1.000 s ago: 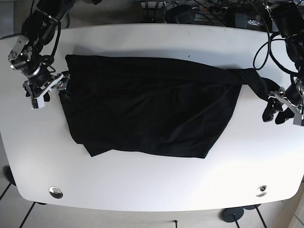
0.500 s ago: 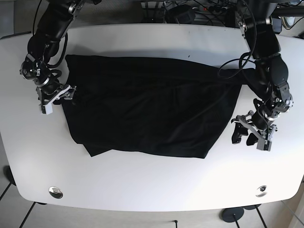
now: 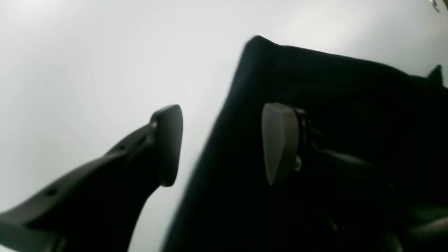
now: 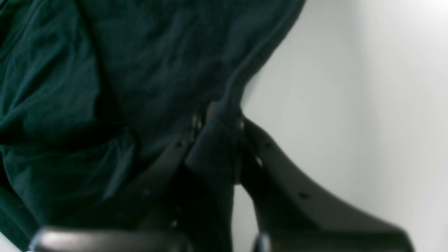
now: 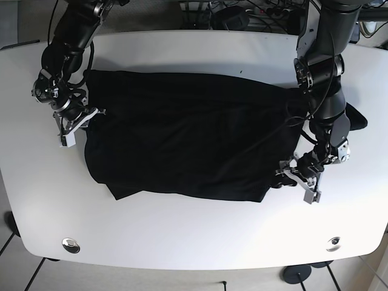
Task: Fold the T-shirt properly
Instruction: 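Grasp the shirt edge with both grippers and lift it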
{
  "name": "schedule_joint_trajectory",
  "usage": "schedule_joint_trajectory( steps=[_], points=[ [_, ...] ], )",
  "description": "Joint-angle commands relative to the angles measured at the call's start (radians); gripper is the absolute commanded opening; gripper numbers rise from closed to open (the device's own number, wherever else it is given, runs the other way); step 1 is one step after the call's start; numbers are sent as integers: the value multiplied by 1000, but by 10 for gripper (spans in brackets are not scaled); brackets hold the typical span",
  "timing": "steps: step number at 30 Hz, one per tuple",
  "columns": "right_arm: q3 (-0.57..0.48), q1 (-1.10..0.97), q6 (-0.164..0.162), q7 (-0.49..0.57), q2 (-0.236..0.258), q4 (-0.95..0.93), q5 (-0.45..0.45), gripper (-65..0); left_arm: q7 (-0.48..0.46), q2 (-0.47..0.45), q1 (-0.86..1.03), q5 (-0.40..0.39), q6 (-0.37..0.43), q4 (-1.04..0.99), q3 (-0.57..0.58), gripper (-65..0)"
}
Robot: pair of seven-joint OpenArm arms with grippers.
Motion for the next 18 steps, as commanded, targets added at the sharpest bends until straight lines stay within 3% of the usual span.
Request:
schedule_joint_trajectory(
  steps=[1, 3, 8, 9, 12, 15, 18],
  points=[
    [1, 18, 6, 21, 12, 22, 15, -631, -21, 3, -48, -15, -12, -22, 53, -311],
    [1, 18, 6, 21, 11, 24, 15, -631, -24, 23, -49, -21, -12, -39, 136, -311],
    [1, 17, 6, 21, -9, 57, 15, -631, -25, 38, -48, -15, -12, -42, 153, -322],
    [1, 17, 6, 20, -14, 74, 14, -631, -25, 38, -48, -15, -12, -42, 155, -369],
    [1, 15, 6, 20, -17, 99, 15, -631, -68, 38, -48, -13, -11, -42, 155, -650],
    [-1, 15, 6, 10, -17, 133, 15, -631, -31, 35, -49, -29, -35, -17, 148, -650],
    [-29, 6, 6, -68, -17, 277, 15, -631, 85, -20, -9, -87, -57, 196, 87, -650]
  ],
)
